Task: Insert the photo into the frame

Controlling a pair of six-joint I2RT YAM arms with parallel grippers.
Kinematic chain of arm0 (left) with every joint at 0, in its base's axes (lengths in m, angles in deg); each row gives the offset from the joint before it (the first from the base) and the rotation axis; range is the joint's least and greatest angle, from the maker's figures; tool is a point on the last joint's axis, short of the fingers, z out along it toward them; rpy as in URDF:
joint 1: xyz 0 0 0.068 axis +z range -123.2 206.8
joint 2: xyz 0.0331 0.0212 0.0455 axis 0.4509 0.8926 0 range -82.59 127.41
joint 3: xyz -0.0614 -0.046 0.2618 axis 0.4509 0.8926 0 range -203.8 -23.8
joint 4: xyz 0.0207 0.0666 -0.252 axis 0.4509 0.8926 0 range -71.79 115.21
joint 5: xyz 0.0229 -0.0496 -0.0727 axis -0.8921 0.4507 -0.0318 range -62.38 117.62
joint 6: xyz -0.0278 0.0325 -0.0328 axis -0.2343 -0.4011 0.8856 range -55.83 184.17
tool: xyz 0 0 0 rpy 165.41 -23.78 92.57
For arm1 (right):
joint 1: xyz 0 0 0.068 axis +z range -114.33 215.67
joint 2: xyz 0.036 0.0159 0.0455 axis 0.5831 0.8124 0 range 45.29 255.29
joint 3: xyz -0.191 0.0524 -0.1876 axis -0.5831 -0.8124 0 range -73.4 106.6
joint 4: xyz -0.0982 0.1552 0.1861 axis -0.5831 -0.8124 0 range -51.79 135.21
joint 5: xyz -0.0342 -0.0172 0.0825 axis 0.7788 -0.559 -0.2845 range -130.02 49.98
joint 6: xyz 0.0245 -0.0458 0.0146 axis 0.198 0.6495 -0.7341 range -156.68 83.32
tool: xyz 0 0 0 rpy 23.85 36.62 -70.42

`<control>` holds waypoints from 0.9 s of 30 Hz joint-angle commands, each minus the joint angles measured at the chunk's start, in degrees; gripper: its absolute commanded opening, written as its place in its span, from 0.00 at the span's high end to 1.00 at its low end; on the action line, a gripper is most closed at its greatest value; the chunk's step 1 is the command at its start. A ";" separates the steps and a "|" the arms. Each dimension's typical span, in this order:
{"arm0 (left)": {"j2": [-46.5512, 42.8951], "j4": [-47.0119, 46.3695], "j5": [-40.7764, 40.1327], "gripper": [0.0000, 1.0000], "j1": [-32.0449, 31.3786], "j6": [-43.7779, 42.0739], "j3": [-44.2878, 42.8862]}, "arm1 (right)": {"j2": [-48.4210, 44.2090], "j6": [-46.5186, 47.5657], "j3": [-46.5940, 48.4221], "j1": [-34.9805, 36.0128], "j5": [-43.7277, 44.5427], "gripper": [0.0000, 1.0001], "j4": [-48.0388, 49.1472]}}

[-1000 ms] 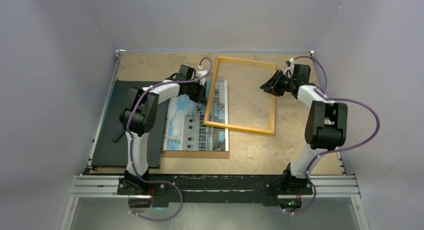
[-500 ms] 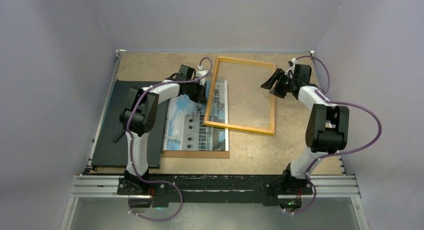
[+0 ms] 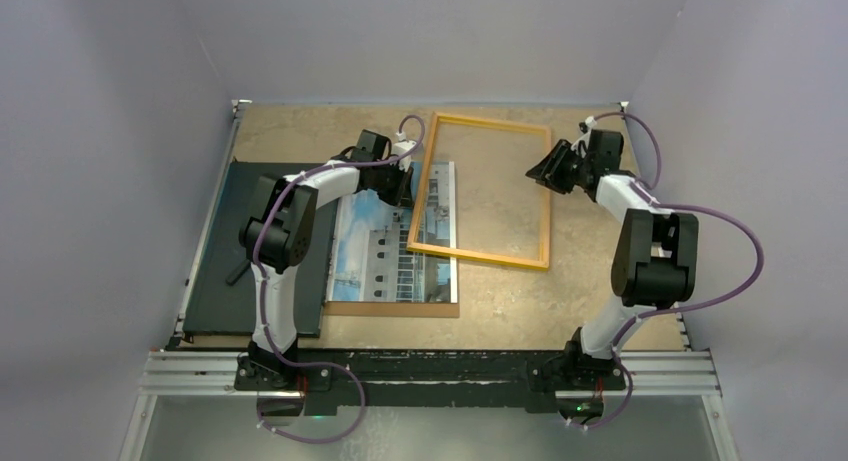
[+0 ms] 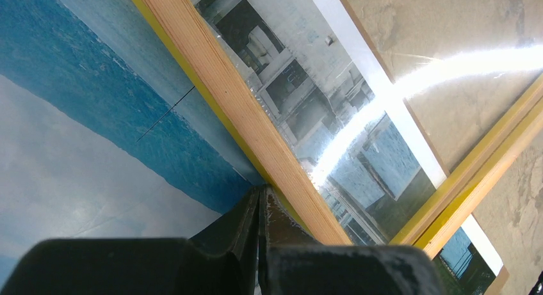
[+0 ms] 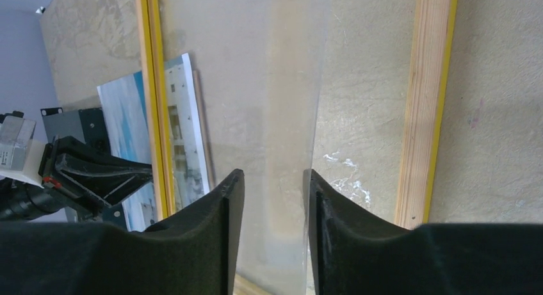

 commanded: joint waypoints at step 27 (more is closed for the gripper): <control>-0.10 0.10 2.10 1.00 -0.37 -1.31 -0.18 | -1.14 7.44 6.39 9.16 19.47 0.20 -13.18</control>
